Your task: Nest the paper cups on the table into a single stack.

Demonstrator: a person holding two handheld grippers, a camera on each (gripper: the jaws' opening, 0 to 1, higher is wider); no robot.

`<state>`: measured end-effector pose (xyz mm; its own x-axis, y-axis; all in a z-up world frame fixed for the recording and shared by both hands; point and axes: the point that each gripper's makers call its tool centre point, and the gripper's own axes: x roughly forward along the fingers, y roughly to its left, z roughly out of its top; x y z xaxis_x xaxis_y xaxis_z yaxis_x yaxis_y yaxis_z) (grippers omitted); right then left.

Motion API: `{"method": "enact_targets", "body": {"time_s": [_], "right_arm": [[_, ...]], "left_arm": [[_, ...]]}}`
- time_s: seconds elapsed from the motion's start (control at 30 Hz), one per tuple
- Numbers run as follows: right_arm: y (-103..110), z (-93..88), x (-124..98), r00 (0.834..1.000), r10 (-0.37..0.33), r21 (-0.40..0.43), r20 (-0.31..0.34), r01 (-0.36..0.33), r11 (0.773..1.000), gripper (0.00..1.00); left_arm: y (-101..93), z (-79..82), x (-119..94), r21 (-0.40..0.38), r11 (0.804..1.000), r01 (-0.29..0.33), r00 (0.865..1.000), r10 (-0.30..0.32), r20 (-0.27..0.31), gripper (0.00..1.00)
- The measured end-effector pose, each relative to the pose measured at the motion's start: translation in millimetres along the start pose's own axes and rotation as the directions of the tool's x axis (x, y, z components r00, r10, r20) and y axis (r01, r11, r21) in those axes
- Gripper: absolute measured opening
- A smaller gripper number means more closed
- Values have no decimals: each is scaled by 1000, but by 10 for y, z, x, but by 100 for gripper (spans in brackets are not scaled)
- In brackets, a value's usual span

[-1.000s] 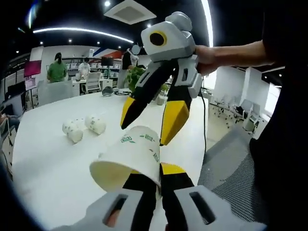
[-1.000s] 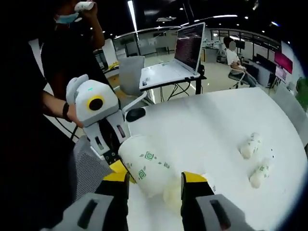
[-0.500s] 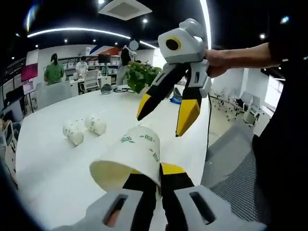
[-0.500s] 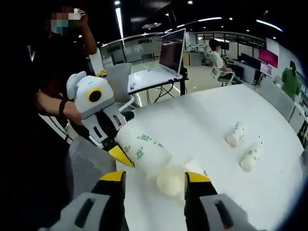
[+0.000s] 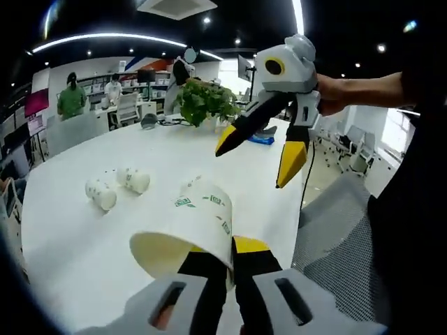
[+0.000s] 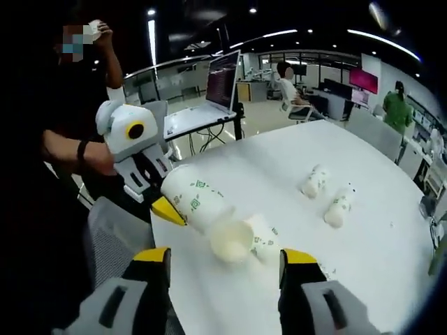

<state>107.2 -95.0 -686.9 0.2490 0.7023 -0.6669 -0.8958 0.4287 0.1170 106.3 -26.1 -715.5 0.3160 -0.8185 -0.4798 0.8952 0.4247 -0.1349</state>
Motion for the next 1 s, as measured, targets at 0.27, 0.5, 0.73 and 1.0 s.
{"method": "enact_targets", "body": {"time_s": [0.27,0.5,0.73,1.0], "right_arm": [[29,-121,-71,998,-48,38,34,46,998,69],[71,-231,-87,997,-63,59,44,61,996,71],[106,-287,-63,997,-63,74,53,59,996,72],[132,-337,-43,997,-53,81,54,49,996,71]], "left_arm": [[-22,14,101,54,999,4,998,-1,-61,0],[-67,-53,111,111,994,-5,989,21,-145,0],[-7,-61,90,127,992,-20,983,43,-181,0],[18,-54,118,133,990,-35,978,61,-200,0]]}}
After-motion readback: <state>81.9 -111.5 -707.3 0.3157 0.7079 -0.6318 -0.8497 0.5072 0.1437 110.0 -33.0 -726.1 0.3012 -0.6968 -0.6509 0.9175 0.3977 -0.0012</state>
